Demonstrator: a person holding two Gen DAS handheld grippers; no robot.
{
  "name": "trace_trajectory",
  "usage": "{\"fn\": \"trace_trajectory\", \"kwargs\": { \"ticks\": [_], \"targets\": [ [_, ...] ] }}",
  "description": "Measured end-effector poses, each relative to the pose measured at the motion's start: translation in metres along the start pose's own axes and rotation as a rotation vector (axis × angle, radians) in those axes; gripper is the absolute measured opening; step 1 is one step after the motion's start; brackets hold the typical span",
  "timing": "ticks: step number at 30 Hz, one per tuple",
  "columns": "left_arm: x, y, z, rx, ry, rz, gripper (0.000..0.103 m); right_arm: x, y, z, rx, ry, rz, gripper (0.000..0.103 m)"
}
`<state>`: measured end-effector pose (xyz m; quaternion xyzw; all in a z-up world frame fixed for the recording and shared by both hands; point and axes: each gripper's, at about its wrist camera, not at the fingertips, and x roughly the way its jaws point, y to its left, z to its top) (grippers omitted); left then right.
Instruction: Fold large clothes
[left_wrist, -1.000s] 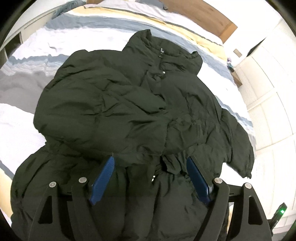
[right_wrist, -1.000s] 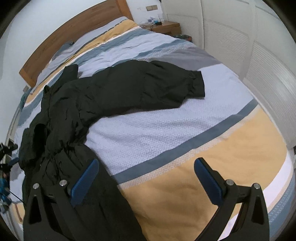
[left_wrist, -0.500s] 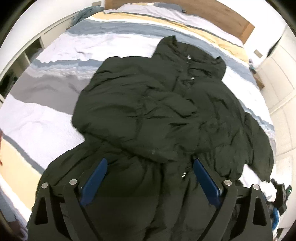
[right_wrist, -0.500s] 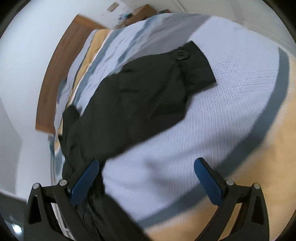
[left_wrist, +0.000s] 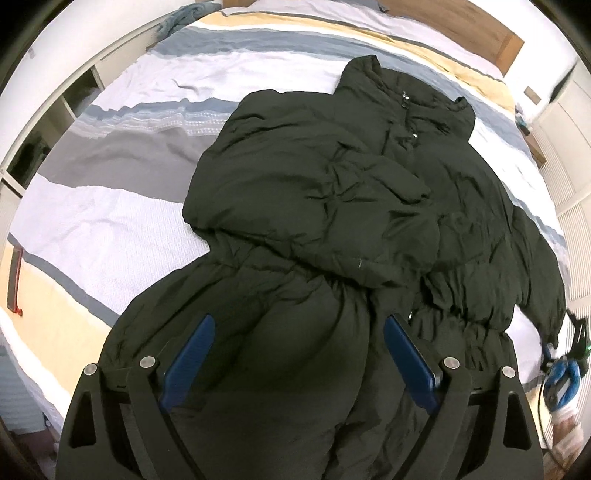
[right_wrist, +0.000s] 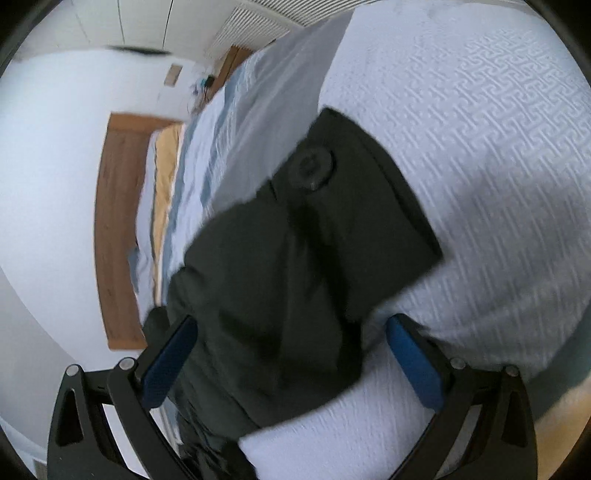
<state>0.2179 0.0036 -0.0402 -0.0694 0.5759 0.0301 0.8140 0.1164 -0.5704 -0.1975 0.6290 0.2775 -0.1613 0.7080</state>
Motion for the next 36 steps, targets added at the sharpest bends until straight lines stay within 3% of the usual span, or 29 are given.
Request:
{"fn": "trace_trajectory", "kwargs": {
  "ticks": [3,4,5,6,11,18,24,28,36],
  "targets": [
    [-0.001,0.004,-0.005,0.007,0.003,-0.002,0.091,0.007,0.011,0.005,-0.01,-0.003,0.013,0.094],
    [-0.001,0.006,-0.007,0.007,0.005,-0.003,0.091,0.01,0.013,0.003,-0.019,0.0,0.01,0.078],
    [-0.001,0.009,-0.008,0.006,0.006,-0.002,0.091,0.016,0.016,0.007,-0.016,0.005,0.01,0.055],
    [-0.002,0.011,-0.01,0.004,0.006,-0.002,0.091,0.018,0.015,0.008,-0.003,0.008,0.015,0.046],
    [-0.008,0.026,-0.017,-0.026,-0.003,-0.008,0.088,0.004,0.022,0.011,0.002,-0.025,0.07,0.021],
    [-0.02,0.039,-0.018,-0.064,-0.048,-0.059,0.087,-0.021,0.092,0.004,-0.17,-0.034,0.141,0.016],
    [-0.031,0.051,-0.015,-0.071,-0.096,-0.09,0.087,-0.042,0.167,-0.028,-0.376,0.003,0.207,0.015],
    [-0.029,0.062,-0.012,-0.018,-0.103,-0.114,0.087,-0.05,0.219,-0.075,-0.538,0.052,0.236,0.015],
    [-0.02,0.105,-0.001,0.058,-0.084,-0.147,0.089,-0.038,0.305,-0.209,-0.824,0.153,0.21,0.015]
  ]
}}
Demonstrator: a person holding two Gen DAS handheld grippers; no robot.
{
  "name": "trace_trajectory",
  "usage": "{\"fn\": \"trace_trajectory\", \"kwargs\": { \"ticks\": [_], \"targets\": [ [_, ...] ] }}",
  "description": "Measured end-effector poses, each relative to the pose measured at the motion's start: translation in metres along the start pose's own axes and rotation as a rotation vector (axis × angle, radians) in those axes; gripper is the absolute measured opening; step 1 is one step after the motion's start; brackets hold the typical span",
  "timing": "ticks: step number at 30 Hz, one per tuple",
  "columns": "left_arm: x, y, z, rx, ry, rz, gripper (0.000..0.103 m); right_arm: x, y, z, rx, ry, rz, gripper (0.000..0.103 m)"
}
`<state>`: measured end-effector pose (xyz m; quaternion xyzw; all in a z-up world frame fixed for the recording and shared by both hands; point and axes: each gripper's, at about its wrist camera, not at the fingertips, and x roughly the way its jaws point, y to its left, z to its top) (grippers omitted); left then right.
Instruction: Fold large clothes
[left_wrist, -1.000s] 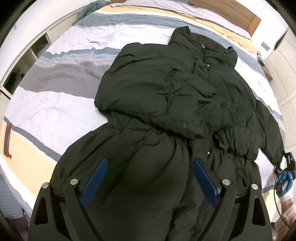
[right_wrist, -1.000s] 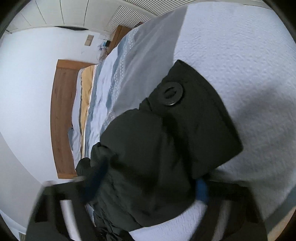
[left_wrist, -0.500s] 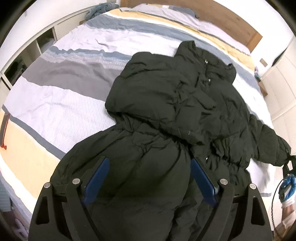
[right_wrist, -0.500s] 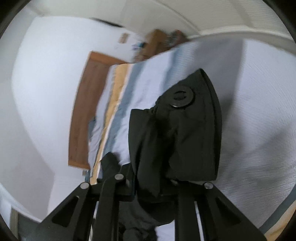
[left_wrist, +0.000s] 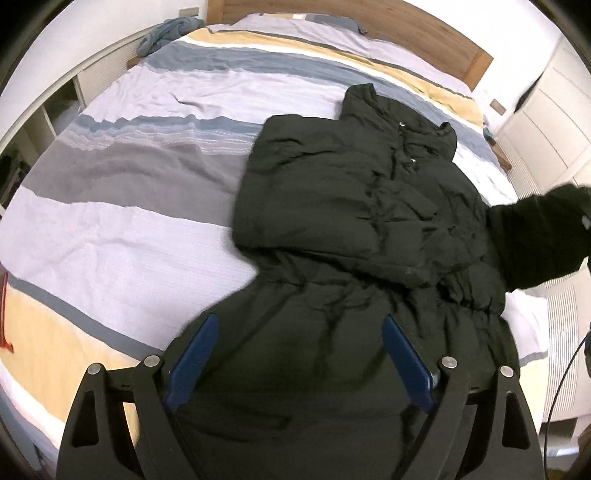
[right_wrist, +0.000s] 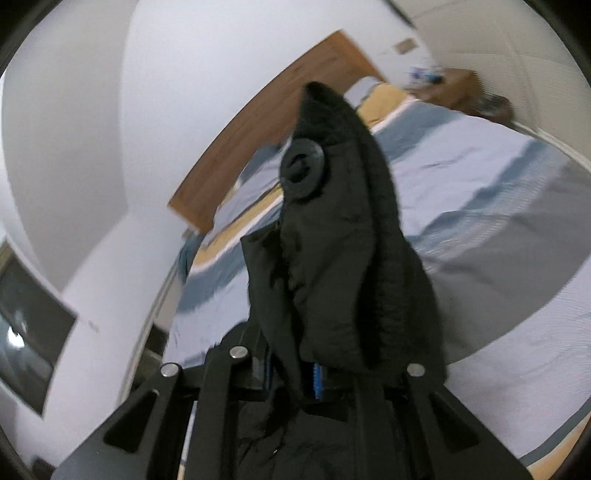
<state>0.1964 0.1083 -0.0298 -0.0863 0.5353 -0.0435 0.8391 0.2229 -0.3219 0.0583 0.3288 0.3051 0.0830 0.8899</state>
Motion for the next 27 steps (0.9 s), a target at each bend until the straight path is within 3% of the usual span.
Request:
{"fn": "trace_trajectory", "kwargs": {
  "ticks": [3,9,15,20,27],
  "targets": [
    [-0.007,0.026,0.004,-0.003,-0.004,-0.002,0.09,0.021,0.04,-0.021,-0.062,0.047,-0.002,0.015],
    [-0.017,0.077,0.006,-0.06,-0.012,0.031,0.091,0.066,0.082,-0.082,-0.156,0.188,-0.056,0.015],
    [-0.02,0.107,-0.011,-0.083,-0.008,0.089,0.091,0.104,0.097,-0.15,-0.254,0.312,-0.15,0.015],
    [-0.023,0.124,-0.02,-0.101,-0.02,0.11,0.091,0.132,0.092,-0.177,-0.317,0.383,-0.222,0.018],
    [-0.023,0.126,-0.025,-0.119,-0.031,0.08,0.091,0.148,0.096,-0.196,-0.312,0.376,-0.239,0.018]
  ]
}}
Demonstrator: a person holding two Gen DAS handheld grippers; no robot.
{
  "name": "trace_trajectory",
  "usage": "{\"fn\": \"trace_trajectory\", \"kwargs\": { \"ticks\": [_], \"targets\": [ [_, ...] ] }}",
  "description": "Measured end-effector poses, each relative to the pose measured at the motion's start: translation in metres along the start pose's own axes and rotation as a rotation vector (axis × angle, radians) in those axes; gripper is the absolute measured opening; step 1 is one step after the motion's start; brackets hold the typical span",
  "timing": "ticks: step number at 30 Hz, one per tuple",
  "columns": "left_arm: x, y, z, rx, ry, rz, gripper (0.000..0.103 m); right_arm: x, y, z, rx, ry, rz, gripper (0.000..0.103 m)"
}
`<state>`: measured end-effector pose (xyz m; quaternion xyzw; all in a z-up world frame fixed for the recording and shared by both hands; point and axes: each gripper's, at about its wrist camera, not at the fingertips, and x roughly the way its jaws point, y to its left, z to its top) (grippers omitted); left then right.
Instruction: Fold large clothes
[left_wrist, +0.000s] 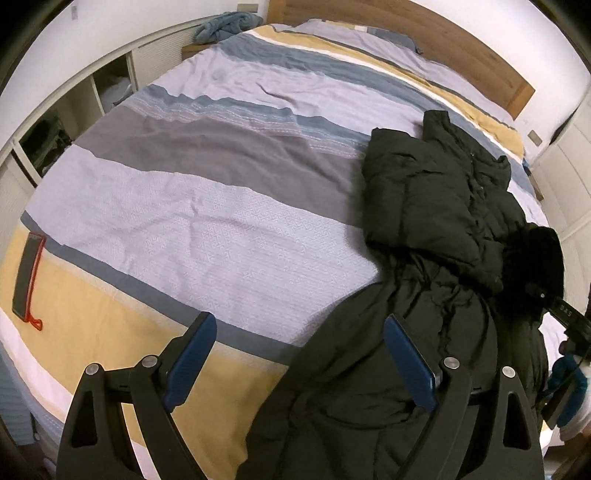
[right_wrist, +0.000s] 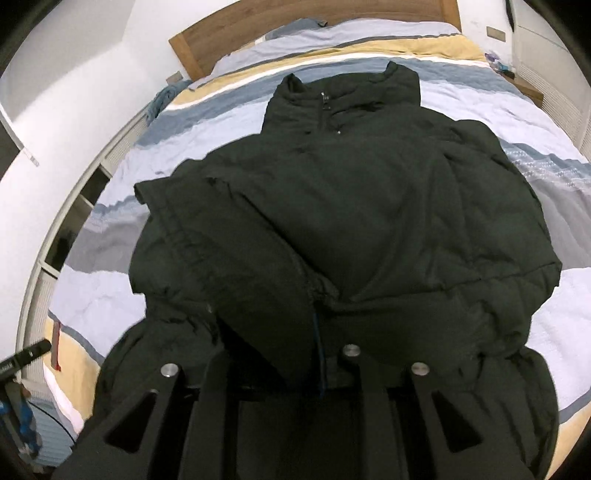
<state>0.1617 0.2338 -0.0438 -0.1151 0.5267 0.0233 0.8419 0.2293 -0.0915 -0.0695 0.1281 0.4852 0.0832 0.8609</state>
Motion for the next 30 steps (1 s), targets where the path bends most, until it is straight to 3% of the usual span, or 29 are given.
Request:
{"fn": "trace_trajectory", "kwargs": {
  "ticks": [6,9,11,13,20,23,26,30],
  "targets": [
    [0.005,-0.011,-0.003,0.017,-0.002,-0.006,0.091,0.017,0.01,-0.009,-0.05,0.05,-0.044,0.021],
    [0.007,-0.017,-0.002,0.023,-0.005,-0.024,0.091,0.024,0.016,-0.018,-0.085,0.081,-0.04,0.039],
    [0.009,-0.022,-0.001,0.022,-0.002,-0.036,0.091,0.024,0.025,-0.025,-0.122,0.09,-0.032,0.061],
    [0.012,-0.031,0.003,0.035,0.011,-0.037,0.091,0.021,0.034,-0.034,-0.163,0.092,-0.028,0.065],
    [0.021,-0.081,0.015,0.103,0.004,-0.093,0.094,-0.008,0.044,-0.059,-0.255,0.123,0.077,0.065],
    [0.029,-0.115,0.02,0.153,0.004,-0.128,0.094,-0.031,0.033,-0.058,-0.251,0.094,0.093,0.065],
    [0.04,-0.158,0.025,0.213,0.002,-0.18,0.093,-0.057,0.004,-0.044,-0.205,0.026,0.065,0.065],
    [0.057,-0.219,0.033,0.294,-0.026,-0.232,0.092,-0.072,-0.049,-0.011,-0.158,-0.048,-0.037,0.065]
  ]
}}
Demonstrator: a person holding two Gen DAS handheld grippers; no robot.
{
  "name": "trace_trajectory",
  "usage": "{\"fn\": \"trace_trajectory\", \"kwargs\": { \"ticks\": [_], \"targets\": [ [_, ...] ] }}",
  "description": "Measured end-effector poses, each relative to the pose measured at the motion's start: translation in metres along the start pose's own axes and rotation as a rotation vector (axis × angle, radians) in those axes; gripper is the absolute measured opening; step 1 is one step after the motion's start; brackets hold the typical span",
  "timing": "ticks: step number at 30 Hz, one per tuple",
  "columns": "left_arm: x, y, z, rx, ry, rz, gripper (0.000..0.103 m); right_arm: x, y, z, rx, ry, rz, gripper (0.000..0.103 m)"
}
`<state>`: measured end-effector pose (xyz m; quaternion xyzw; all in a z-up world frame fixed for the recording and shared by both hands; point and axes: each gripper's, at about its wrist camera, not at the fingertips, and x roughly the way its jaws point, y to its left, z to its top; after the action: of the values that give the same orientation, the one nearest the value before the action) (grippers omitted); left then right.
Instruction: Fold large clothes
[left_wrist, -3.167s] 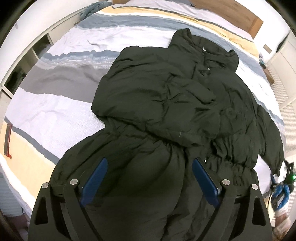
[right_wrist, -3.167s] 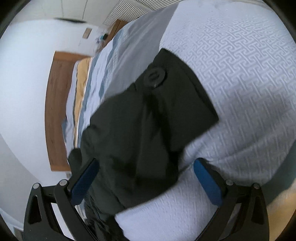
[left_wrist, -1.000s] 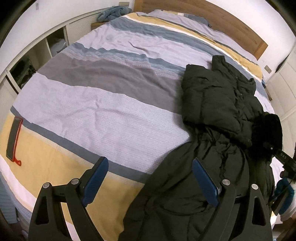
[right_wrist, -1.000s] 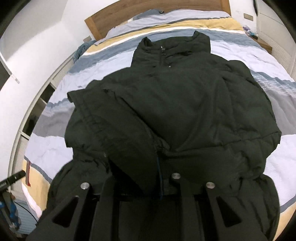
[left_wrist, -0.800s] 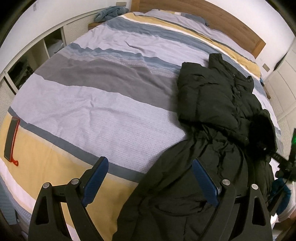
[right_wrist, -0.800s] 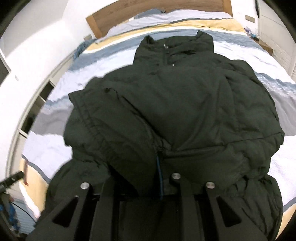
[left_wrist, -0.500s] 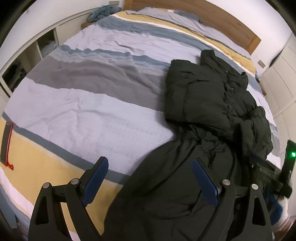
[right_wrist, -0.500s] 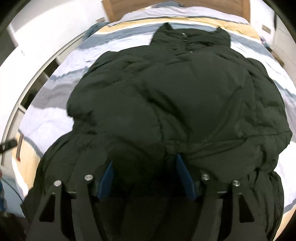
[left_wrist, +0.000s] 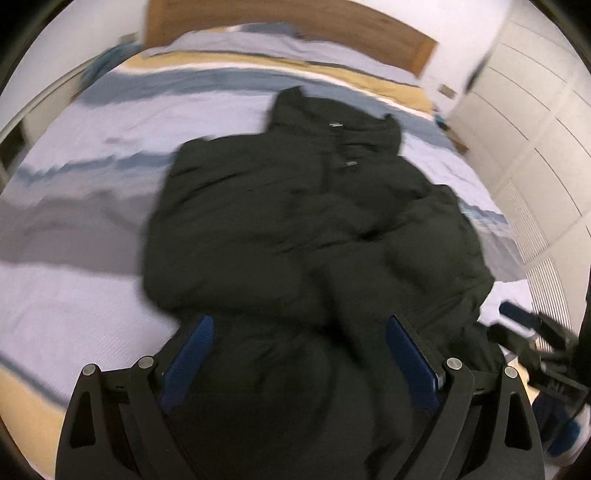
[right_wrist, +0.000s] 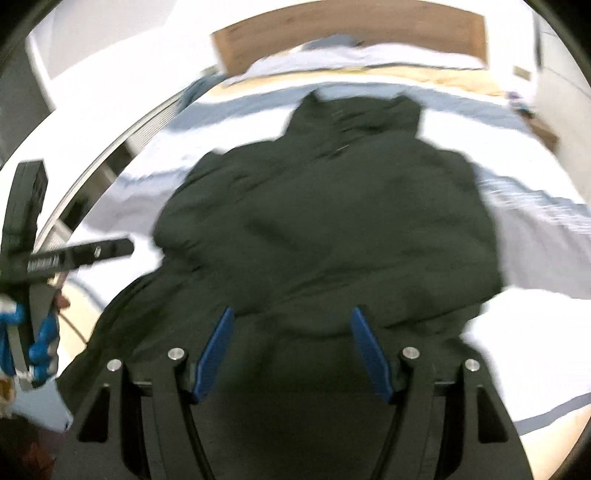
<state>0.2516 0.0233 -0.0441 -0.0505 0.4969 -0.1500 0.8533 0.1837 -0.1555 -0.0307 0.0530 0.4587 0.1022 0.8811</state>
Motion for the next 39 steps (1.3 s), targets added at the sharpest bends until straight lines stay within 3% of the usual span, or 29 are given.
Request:
{"fn": "trace_trajectory", "kwargs": {
  "ticks": [4,8,11,13,17,22,27,33,39],
  "targets": [
    [0.038,-0.045,0.029,0.07,-0.045,-0.009,0.091,0.013,-0.034,0.028,-0.007,-0.04,-0.074,0.065],
    [0.084,-0.064,0.044,0.107,-0.035,0.006,0.091,0.044,-0.049,0.046,-0.012,-0.034,-0.071,0.066],
    [0.122,-0.059,0.04,0.143,0.008,0.059,0.094,0.074,-0.061,0.046,-0.003,0.008,-0.038,0.065],
    [0.136,-0.049,0.035,0.144,0.036,0.038,0.095,0.091,-0.076,0.04,0.011,0.045,-0.045,0.065],
    [0.121,-0.041,0.037,0.173,0.043,-0.025,0.095,0.096,-0.104,0.029,0.024,0.086,-0.087,0.064],
    [0.088,-0.019,0.079,0.207,-0.058,-0.006,0.095,0.065,-0.123,0.053,0.039,0.047,-0.088,0.064],
    [0.1,0.019,0.153,0.116,-0.111,0.02,0.095,0.071,-0.138,0.126,0.058,-0.049,-0.07,0.064],
    [0.168,0.072,0.241,-0.093,-0.092,0.009,0.098,0.133,-0.165,0.209,0.196,-0.121,-0.013,0.064],
    [0.225,0.104,0.28,-0.264,-0.057,-0.041,0.098,0.198,-0.194,0.257,0.384,-0.133,0.05,0.067]
  ]
}}
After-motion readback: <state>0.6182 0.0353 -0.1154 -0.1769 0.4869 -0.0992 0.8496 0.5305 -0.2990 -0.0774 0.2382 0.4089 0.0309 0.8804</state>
